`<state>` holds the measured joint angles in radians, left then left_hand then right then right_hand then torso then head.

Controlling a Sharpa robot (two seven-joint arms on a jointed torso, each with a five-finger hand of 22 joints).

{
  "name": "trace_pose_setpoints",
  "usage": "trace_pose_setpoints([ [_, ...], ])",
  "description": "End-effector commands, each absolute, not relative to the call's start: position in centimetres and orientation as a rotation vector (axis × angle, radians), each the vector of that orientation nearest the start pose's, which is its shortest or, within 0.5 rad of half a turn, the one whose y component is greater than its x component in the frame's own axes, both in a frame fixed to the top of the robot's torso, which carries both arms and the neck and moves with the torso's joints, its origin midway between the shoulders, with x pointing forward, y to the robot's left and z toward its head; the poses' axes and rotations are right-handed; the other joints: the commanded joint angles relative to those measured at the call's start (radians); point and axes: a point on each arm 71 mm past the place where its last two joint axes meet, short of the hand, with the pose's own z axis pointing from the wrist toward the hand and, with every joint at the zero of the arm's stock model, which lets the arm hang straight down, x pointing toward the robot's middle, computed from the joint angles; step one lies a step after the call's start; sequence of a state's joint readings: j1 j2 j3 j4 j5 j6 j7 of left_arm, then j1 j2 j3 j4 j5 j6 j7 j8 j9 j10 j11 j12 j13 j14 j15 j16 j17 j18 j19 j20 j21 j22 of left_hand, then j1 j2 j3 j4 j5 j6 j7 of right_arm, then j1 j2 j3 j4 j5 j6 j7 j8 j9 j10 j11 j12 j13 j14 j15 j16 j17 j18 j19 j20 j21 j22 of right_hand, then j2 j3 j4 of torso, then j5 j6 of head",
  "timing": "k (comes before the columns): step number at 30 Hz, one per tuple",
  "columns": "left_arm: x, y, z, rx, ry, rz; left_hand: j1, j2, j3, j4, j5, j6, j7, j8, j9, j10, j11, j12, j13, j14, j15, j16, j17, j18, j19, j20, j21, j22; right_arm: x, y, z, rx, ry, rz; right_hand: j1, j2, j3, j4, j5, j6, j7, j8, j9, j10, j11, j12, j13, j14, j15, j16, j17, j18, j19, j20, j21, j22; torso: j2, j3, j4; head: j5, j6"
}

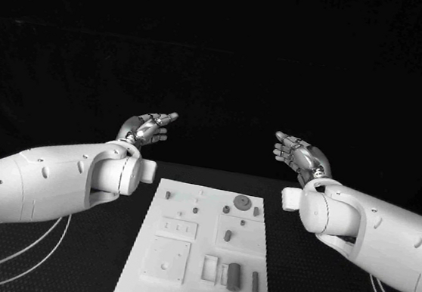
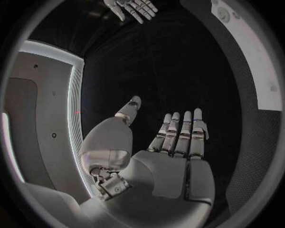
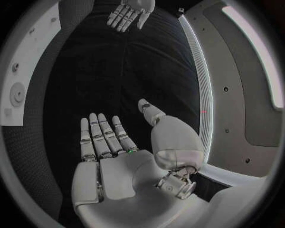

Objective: Assemble the parts on the task board

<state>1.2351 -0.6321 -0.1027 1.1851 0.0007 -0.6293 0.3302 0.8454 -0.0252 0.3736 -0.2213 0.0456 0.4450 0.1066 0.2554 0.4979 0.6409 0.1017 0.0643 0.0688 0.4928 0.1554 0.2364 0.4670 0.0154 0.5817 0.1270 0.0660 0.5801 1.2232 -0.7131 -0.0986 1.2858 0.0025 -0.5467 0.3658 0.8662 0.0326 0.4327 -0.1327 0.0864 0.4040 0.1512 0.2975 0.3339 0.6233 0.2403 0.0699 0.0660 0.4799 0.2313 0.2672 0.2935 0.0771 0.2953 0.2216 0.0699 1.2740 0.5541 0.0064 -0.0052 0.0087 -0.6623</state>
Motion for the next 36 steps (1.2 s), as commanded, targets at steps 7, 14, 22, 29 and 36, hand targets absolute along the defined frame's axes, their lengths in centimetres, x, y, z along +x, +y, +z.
trace_pose_setpoints([
  [7, 58.6, 23.5, -18.7, -1.239, 1.462, -1.046, 0.018, 0.002, 0.008, -0.004, 0.004, 0.011, 0.002, 0.007, 0.01, 0.015, 0.0, 0.004, 0.002, 0.01, 0.001, 0.007, 0.009, -0.015, 0.011, 0.0, 0.006, 0.011, 56.0, -24.0, -19.0, 1.15, 1.589, 1.279, 0.075, -0.003, 0.022, -0.076, 0.009, 0.037, 0.104, 0.034, 0.018, 0.052, 0.005, 0.018, 0.006, 0.045, 0.006, 0.031, 0.02, 0.034, 0.064, 0.013, 0.005, 0.051, 0.0, 0.0005, -0.0003, 0.0, -0.001],
  [14, 58.8, 24.1, -19.4, -1.232, 1.526, -1.037, 0.034, 0.014, 0.015, -0.011, 0.004, 0.038, 0.025, 0.026, 0.019, 0.063, 0.018, 0.025, 0.011, 0.047, 0.009, 0.031, 0.021, -0.009, 0.052, -0.015, 0.025, 0.019, 57.8, -25.7, -18.3, 0.845, 1.661, 1.066, 0.134, -0.02, 0.058, -0.153, 0.01, 0.124, 0.096, 0.078, 0.031, 0.151, 0.001, 0.06, 0.014, 0.138, 0.018, 0.081, 0.04, 0.077, 0.178, 0.008, 0.019, 0.044, 0.001, -0.0014, -0.0019, 0.003, -0.005],
  [22, 58.3, 24.2, -19.8, -1.184, 1.569, -1.048, 0.162, 0.026, 0.109, -0.058, 0.003, 0.217, 0.086, 0.097, 0.03, 0.298, 0.055, 0.127, 0.051, 0.357, -0.015, 0.191, 0.094, 0.04, 0.288, -0.082, 0.137, 0.065, 58.3, -26.4, -18.6, 0.564, 1.686, 0.891, 0.219, -0.044, 0.069, -0.16, 0.009, 0.246, 0.076, 0.114, 0.036, 0.287, -0.028, 0.099, 0.018, 0.267, -0.023, 0.136, 0.069, 0.124, 0.305, 0.004, 0.03, 0.041, 0.001, -0.0025, -0.0028, 0.002, 0.005],
  [29, 57.7, 24.1, -19.8, -1.14, 1.607, -1.092, 0.216, 0.024, 0.137, -0.064, 0.007, 0.268, 0.091, 0.096, 0.009, 0.365, 0.055, 0.14, 0.06, 0.423, -0.039, 0.209, 0.13, 0.039, 0.337, -0.107, 0.163, 0.087, 58.3, -26.0, -18.8, 0.357, 1.71, 0.789, 0.27, -0.059, 0.058, -0.161, 0.009, 0.307, 0.063, 0.115, 0.043, 0.398, -0.069, 0.121, 0.031, 0.395, -0.083, 0.187, 0.123, 0.169, 0.44, 0.001, 0.056, 0.041, 0.001, 0.0006, -0.0007, 0.003, 0.007],
  [36, 56.3, 23.7, -19.7, -1.097, 1.647, -1.137, 0.224, 0.02, 0.134, -0.065, 0.007, 0.305, 0.101, 0.099, -0.002, 0.427, 0.039, 0.164, 0.078, 0.439, -0.043, 0.204, 0.151, 0.037, 0.347, -0.113, 0.167, 0.097, 57.8, -25.0, -18.9, 0.137, 1.735, 0.709, 0.299, -0.074, 0.051, -0.161, 0.009, 0.364, 0.048, 0.121, 0.065, 0.464, -0.092, 0.12, 0.046, 0.543, -0.154, 0.248, 0.204, 0.185, 0.599, -0.036, 0.112, 0.052, 0.009, 0.0082, 0.012, -0.01, 0.008],
])
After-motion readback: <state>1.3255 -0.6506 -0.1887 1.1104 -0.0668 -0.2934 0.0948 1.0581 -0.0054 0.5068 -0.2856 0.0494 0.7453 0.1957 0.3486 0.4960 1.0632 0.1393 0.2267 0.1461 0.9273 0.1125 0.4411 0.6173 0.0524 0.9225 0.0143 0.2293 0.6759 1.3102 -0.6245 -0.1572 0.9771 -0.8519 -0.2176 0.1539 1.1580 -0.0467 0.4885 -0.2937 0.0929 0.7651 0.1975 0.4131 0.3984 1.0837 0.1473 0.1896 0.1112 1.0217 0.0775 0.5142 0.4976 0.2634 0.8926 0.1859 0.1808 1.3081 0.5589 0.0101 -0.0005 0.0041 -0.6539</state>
